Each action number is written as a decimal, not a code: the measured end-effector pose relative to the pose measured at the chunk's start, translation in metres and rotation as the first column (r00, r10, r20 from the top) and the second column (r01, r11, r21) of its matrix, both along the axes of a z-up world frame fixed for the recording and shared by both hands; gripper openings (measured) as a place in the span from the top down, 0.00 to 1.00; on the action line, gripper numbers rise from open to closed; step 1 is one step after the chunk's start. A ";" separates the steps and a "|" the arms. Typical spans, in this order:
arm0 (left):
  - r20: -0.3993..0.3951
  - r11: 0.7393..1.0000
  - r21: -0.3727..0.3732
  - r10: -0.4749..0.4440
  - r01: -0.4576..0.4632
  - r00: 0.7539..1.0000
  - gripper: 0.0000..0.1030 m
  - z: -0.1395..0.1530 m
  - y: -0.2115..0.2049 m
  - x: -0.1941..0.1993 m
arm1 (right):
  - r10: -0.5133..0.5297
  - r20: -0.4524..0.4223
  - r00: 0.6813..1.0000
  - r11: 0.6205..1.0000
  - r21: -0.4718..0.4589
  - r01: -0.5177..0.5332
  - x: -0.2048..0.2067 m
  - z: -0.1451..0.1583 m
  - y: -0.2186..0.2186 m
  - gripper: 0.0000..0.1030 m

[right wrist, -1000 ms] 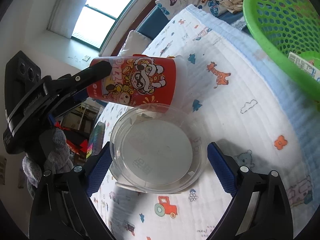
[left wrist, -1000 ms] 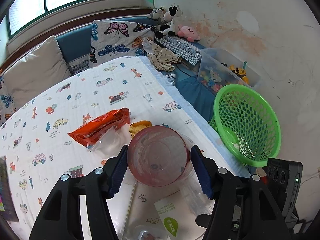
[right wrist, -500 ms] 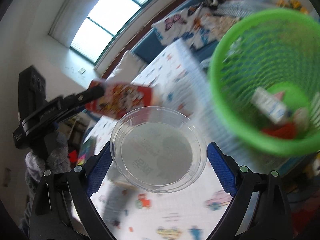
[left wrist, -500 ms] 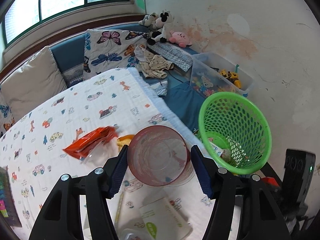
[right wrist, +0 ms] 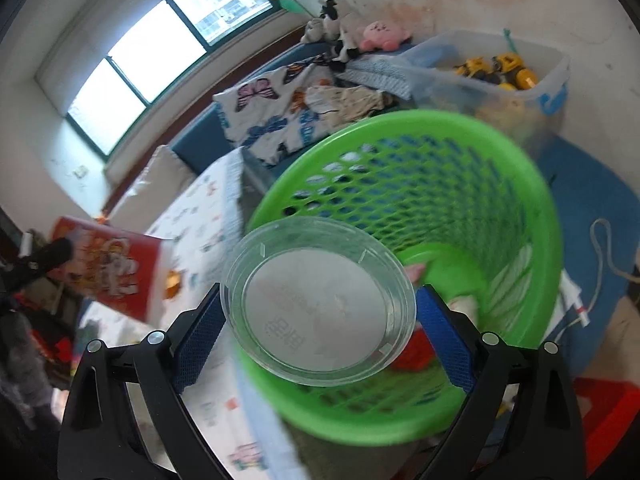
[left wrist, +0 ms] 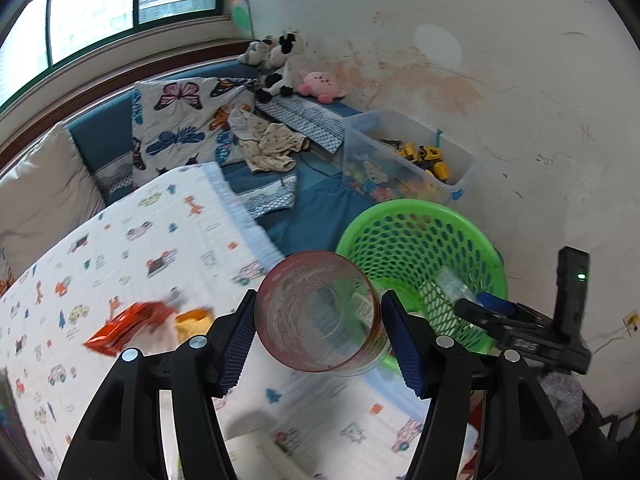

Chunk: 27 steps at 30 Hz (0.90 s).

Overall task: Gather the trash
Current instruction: 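Drop the clear bowl into the basket with the right gripper while the left carries the red cup over, then open the left gripper over the green basket to drop the red cup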

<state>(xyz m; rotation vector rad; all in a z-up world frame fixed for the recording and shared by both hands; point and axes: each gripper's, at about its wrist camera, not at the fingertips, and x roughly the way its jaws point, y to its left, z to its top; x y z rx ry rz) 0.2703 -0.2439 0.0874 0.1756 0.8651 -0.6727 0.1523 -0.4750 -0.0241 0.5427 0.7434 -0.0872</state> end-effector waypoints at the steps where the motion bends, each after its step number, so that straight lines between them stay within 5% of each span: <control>1: 0.002 1.000 0.000 -0.005 0.005 1.000 0.42 0.001 -0.004 -0.001 | -0.009 -0.006 1.000 1.000 -0.014 0.009 0.001 -0.001 -0.001 0.09; 27: -0.091 0.996 0.050 -0.075 0.080 0.993 0.41 -0.046 -0.116 -0.003 | -0.058 0.128 0.990 0.998 -0.015 0.060 -0.068 0.029 -0.015 0.08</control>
